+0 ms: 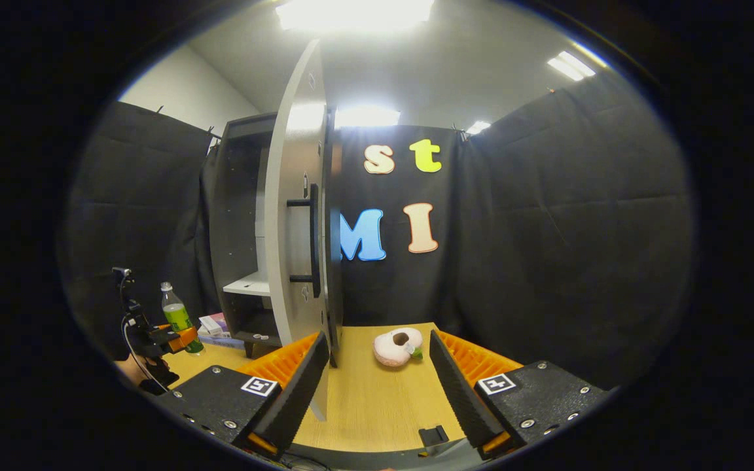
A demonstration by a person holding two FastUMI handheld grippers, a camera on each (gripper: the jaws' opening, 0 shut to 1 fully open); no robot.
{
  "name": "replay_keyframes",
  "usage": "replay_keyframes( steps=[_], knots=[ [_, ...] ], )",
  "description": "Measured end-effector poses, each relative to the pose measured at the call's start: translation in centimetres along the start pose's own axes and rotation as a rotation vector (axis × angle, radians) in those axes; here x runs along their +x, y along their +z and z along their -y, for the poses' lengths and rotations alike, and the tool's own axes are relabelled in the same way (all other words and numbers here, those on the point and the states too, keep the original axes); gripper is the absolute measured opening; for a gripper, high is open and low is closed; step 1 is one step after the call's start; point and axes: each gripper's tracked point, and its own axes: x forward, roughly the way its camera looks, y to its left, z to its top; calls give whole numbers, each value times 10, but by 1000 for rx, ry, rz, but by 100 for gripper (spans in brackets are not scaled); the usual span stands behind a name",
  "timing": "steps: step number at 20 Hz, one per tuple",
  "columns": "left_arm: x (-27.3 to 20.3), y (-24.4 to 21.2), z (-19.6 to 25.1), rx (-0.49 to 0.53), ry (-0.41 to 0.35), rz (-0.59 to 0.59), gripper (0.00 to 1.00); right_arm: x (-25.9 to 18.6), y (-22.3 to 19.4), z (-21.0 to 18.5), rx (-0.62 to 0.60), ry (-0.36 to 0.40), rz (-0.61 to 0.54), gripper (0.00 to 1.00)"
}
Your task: Open the cabinet door with the right hand, grasp the bottle in the cabinet with the left hand and place it on the coaster, then close the cabinet door with the right hand.
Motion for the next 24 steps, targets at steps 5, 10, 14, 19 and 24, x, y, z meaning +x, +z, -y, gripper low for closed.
replay_keyframes(
  steps=[5,10,14,19,24],
  knots=[
    [-15,-54,0,10,21,-40,70,3,-11,5,-8,-10,-21,95],
    [-30,-96,-5,20,42,-65,74,11,-26,-9,-20,16,-60,94],
    [-42,-127,-8,39,56,-86,74,16,-30,-20,-14,44,-77,95],
    [-48,-165,-19,25,69,-140,74,21,-34,-30,-20,63,-90,95],
    [-47,-182,-21,21,72,-145,66,25,-35,-40,1,83,-103,95]
  ],
)
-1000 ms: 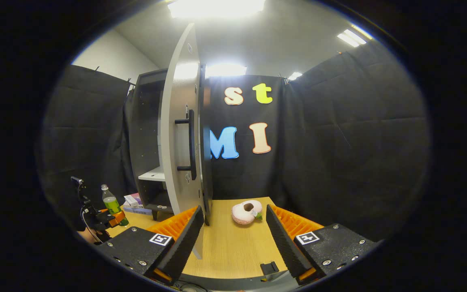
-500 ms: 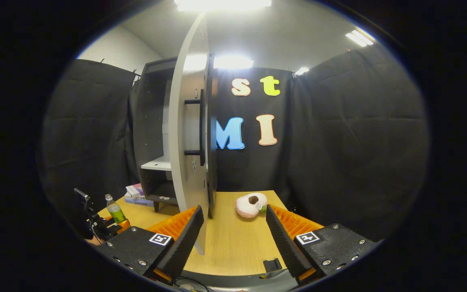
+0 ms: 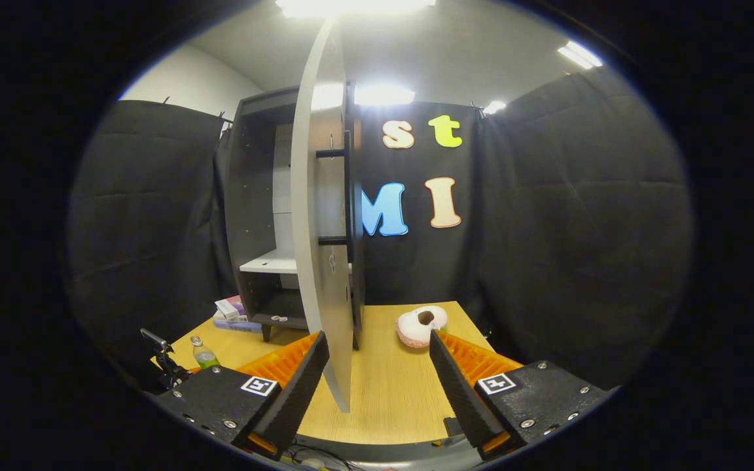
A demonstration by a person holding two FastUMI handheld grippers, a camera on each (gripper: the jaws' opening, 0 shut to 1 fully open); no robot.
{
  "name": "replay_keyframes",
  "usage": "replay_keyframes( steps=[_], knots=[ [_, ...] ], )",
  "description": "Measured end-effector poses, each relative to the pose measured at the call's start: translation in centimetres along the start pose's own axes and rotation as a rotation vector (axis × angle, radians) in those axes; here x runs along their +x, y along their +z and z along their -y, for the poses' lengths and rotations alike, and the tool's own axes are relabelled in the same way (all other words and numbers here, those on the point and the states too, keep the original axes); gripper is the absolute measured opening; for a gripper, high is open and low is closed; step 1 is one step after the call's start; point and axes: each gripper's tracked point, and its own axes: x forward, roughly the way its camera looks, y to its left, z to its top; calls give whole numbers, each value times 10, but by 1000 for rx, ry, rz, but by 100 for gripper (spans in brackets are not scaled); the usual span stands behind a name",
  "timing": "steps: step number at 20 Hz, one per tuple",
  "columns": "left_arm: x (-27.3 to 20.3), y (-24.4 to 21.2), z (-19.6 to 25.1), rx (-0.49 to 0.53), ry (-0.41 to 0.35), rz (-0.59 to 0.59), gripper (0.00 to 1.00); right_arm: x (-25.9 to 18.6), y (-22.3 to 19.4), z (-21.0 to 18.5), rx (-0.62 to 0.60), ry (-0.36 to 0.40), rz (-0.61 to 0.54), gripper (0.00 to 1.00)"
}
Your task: Open the cabinet door with the right hand, grasp the bottle in the cabinet with the left hand and place it on the coaster, then close the cabinet door with the right hand.
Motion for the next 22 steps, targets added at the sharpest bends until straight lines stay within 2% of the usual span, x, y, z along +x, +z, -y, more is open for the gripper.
replay_keyframes(
  steps=[1,4,6,8,9,15,18,20,21,22],
  knots=[
    [-2,0,0,-4,5,6,70,1,0,-3,1,5,-2,95],
    [-4,-2,1,7,10,-15,71,1,4,-9,-4,21,6,95],
    [-3,2,3,32,7,-23,77,1,7,-9,-11,22,15,95],
    [-5,10,3,56,7,-26,90,0,10,-8,-11,20,23,95],
    [-6,16,3,59,8,-22,93,1,11,-6,-10,17,27,95],
    [-28,66,2,66,14,25,88,1,37,8,16,-5,97,95],
    [-45,91,-4,49,30,33,90,10,55,19,36,-35,138,95],
    [-63,112,-10,45,41,50,91,17,72,28,48,-72,175,95],
    [-72,124,-11,41,43,65,88,21,78,34,48,-102,195,95],
    [-82,135,-15,37,53,77,93,24,85,39,42,-132,210,95]
  ],
)
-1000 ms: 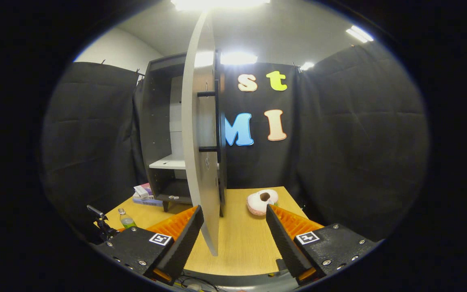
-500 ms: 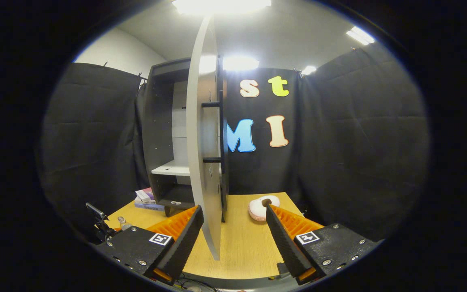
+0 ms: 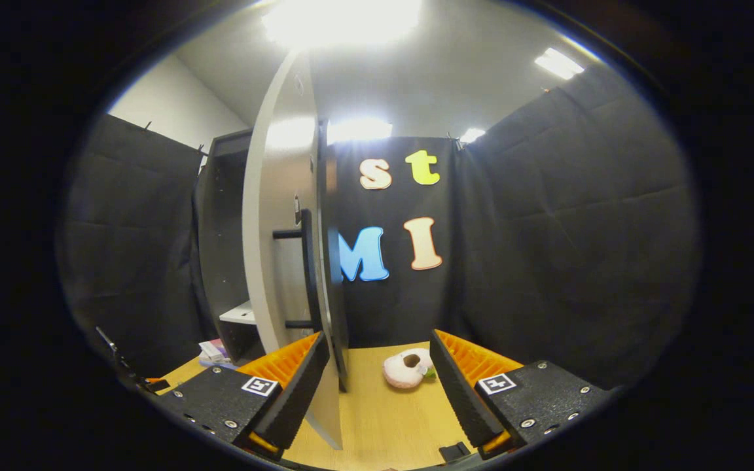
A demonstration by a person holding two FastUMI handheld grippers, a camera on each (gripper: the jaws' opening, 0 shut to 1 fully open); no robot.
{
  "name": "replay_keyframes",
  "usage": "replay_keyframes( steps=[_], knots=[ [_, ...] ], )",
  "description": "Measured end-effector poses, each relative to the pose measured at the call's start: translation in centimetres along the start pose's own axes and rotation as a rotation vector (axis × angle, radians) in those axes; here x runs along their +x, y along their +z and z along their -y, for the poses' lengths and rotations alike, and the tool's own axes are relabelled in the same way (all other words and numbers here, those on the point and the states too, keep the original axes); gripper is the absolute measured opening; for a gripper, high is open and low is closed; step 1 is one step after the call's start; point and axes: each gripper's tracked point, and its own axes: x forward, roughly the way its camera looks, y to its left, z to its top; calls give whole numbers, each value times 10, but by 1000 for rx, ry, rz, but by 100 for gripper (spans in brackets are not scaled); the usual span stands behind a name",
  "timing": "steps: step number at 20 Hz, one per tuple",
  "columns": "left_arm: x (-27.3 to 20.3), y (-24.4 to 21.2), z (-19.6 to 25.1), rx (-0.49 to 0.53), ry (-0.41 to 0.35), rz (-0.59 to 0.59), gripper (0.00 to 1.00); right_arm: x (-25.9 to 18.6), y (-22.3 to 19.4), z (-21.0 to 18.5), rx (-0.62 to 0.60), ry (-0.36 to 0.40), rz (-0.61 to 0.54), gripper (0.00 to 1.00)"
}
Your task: Open the cabinet door with the right hand, grasp the bottle in the cabinet with the left hand and place it on the coaster, then close the cabinet door with the right hand.
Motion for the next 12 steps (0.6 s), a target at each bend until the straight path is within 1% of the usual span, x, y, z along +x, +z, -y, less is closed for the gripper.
replay_keyframes(
  steps=[2,4,6,7,8,10,11,12],
  knots=[
    [-17,19,-12,-16,19,12,94,11,7,11,-11,-76,18,95],
    [-26,42,-24,-25,22,43,94,21,17,12,-2,-124,36,95],
    [-30,63,-40,-27,35,70,93,31,20,12,7,-160,36,95],
    [-32,71,-47,-27,37,77,87,36,18,12,10,-178,28,95],
    [-34,81,-55,-23,37,91,90,39,18,12,10,-192,27,95],
    [-37,100,-75,-12,46,118,90,46,18,9,5,-218,18,95],
    [-36,105,-85,-6,46,128,87,48,17,3,9,-222,15,95],
    [-34,110,-94,5,45,139,90,45,20,3,1,-242,24,95]
  ],
)
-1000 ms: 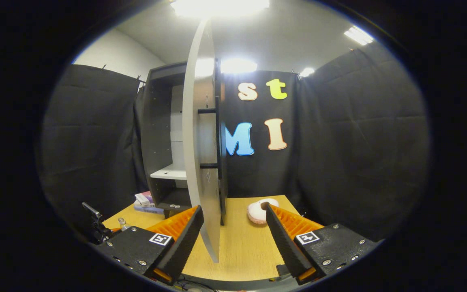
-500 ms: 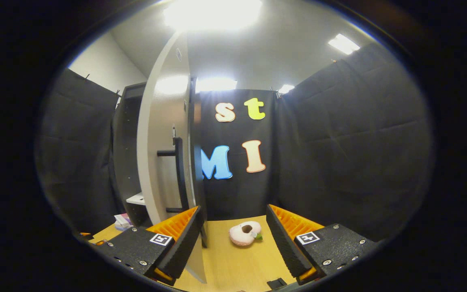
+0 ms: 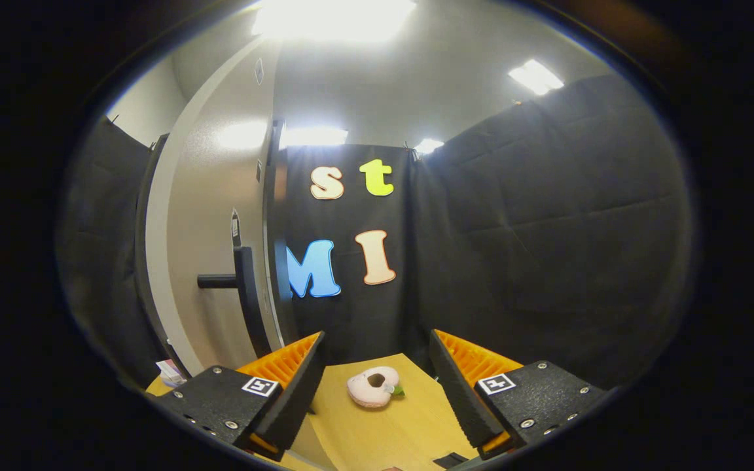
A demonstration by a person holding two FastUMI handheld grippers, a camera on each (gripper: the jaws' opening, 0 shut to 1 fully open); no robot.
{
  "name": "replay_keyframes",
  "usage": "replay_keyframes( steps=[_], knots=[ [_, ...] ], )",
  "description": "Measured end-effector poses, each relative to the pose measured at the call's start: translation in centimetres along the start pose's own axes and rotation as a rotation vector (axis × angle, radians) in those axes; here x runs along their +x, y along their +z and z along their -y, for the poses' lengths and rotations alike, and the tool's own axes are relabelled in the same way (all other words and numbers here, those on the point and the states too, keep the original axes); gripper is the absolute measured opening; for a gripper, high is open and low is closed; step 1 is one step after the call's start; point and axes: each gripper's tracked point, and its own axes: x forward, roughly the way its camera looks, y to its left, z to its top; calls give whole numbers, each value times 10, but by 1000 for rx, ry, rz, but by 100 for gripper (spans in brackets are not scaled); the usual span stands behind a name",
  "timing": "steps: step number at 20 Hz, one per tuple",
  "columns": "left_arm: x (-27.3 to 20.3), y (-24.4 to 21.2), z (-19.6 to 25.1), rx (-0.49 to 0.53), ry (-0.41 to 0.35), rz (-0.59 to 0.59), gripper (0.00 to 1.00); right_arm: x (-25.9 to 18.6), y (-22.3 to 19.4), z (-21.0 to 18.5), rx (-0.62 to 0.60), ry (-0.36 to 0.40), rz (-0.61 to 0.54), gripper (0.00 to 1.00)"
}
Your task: Open the cabinet door with the right hand, grasp the bottle in the cabinet with the left hand and place it on the coaster, then close the cabinet door with the right hand.
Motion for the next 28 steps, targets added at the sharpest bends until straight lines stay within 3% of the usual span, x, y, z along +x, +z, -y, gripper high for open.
replay_keyframes(
  steps=[4,6,7,9,12,18,19,21,28],
  knots=[
    [16,10,-32,52,9,22,87,-6,3,-10,-41,-14,33,91],
    [26,15,-37,39,-4,37,93,-13,2,-22,-36,-10,32,91],
    [31,14,-37,27,-15,41,87,-15,2,-24,-35,-13,32,91],
    [41,12,-37,15,-38,38,93,-20,2,-31,-31,-23,36,90],
    [51,10,-45,25,-63,42,90,-29,1,-48,-25,-17,35,90],
    [70,-4,-62,13,-89,36,90,-44,0,-109,-27,77,33,90],
    [72,-5,-68,18,-88,41,87,-47,-1,-122,-24,95,34,90],
    [75,-5,-80,24,-85,46,93,-47,-3,-142,-22,129,32,90],
    [90,-16,-120,5,-56,40,90,-39,-7,-205,-16,209,27,91]
  ],
)
